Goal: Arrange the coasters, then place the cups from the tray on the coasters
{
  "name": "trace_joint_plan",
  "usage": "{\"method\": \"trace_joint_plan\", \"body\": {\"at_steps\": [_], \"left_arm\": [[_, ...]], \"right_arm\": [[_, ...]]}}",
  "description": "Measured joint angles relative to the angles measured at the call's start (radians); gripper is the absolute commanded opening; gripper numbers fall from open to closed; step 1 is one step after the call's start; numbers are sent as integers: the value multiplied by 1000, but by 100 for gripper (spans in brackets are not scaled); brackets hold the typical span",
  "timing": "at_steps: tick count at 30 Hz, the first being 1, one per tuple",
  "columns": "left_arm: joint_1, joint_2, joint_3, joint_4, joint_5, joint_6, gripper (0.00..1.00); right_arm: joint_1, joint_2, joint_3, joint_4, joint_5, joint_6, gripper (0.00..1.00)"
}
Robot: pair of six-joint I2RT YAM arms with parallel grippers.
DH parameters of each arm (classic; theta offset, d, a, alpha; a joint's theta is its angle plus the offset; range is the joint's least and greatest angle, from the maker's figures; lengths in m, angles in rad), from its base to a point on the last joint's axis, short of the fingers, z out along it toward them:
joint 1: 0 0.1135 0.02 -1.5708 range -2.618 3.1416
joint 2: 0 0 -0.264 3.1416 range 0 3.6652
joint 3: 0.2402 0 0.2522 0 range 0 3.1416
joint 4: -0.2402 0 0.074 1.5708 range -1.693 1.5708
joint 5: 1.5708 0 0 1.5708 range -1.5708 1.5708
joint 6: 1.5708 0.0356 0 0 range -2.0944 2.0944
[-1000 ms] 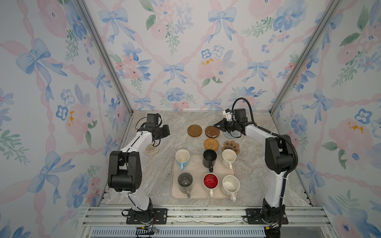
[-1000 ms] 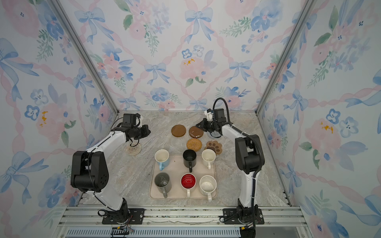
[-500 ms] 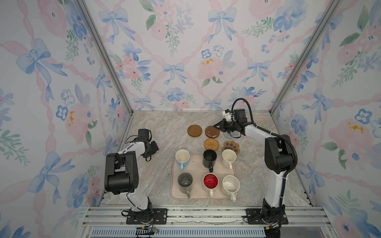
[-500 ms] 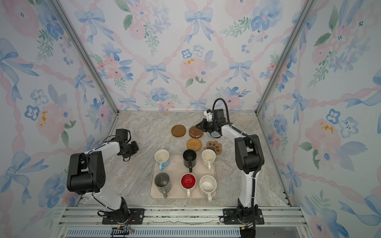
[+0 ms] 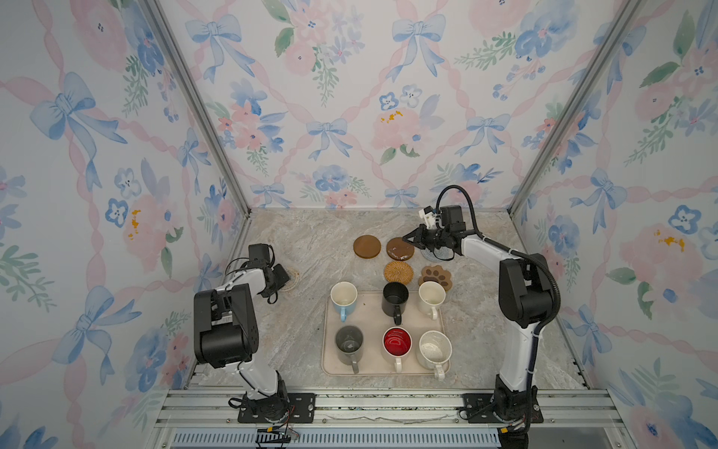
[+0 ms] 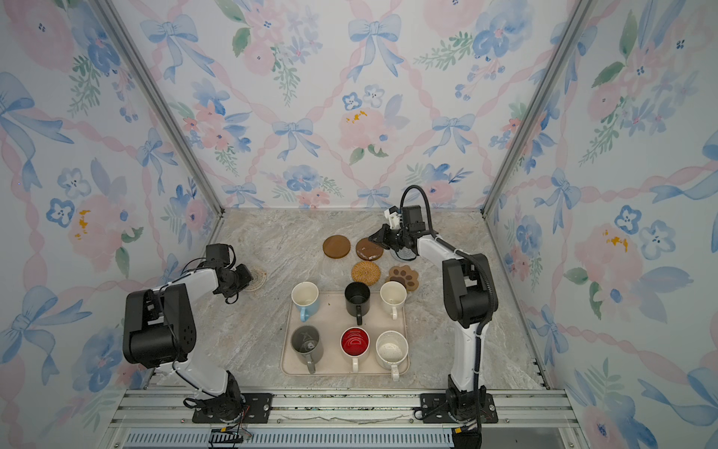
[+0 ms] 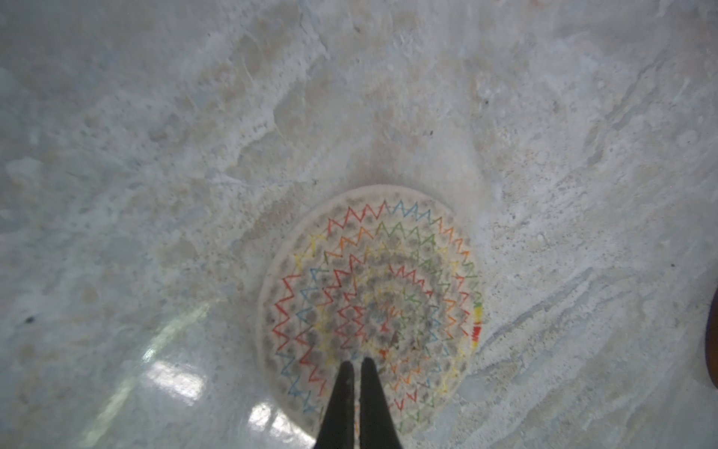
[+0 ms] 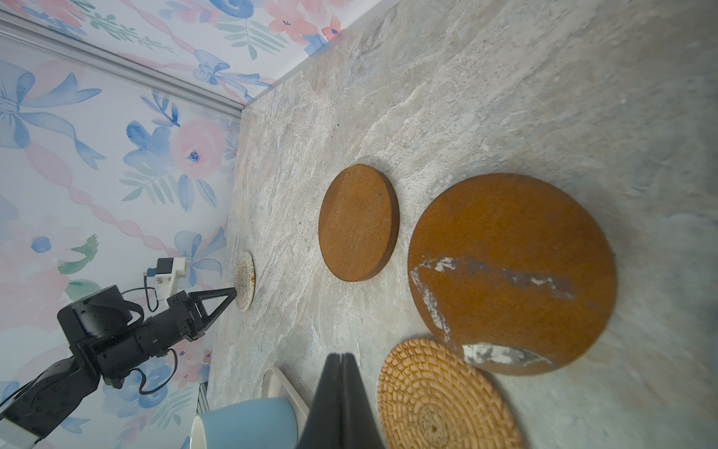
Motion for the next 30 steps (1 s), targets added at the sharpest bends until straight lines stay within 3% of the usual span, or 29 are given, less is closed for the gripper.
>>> {"method": "trace_joint_plan", "body": {"at_steps": [15, 24, 30], "left_arm": [[-7, 142, 94, 94, 89, -9, 0], [-200, 275, 232, 138, 198, -8, 0], [-278, 332, 292, 155, 256, -8, 0]], "right_arm": [[-2, 0, 0, -22, 0, -8, 0], [-2, 0, 0, -22, 0, -7, 0], [-3, 0, 0, -22, 0, -7, 0]]}}
